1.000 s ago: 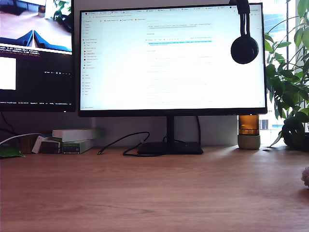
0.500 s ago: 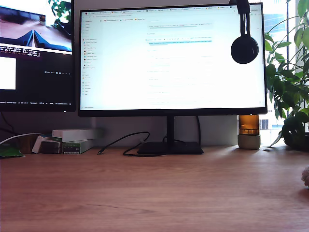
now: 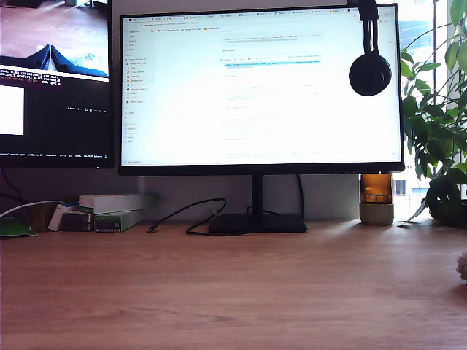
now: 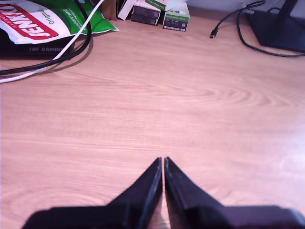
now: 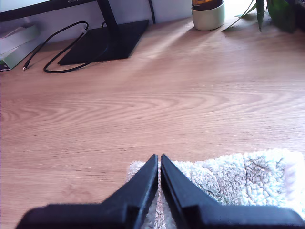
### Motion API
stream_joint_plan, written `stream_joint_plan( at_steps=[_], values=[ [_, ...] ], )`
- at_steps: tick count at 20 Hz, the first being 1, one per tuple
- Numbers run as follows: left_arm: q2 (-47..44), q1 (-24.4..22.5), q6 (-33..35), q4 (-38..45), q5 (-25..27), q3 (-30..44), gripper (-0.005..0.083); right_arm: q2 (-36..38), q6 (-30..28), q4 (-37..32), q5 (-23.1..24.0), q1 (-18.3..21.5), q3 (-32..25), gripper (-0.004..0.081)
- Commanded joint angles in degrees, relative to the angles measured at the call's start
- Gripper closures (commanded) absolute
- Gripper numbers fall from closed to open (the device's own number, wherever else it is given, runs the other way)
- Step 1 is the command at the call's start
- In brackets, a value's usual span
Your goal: Fold the tea towel to a neat square and place it to the right
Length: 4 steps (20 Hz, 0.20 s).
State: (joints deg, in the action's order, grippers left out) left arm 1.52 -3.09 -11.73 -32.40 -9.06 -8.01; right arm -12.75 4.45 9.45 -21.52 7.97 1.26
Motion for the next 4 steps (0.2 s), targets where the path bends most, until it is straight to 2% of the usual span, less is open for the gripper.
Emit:
stream_joint_plan(
  at_steps=[1,4],
  values=[
    [-0.1,0.2,-0.7,0.7,-0.2,0.8,0.0795,-0.1,0.1,-0.6,0.0,0.3,-0.8,0.077],
    [-0.1,0.2,-0.7,0.7,-0.1,0.8,0.0795,-0.1,0.1,-0.6,0.0,0.3,-0.8,0.077]
  ],
)
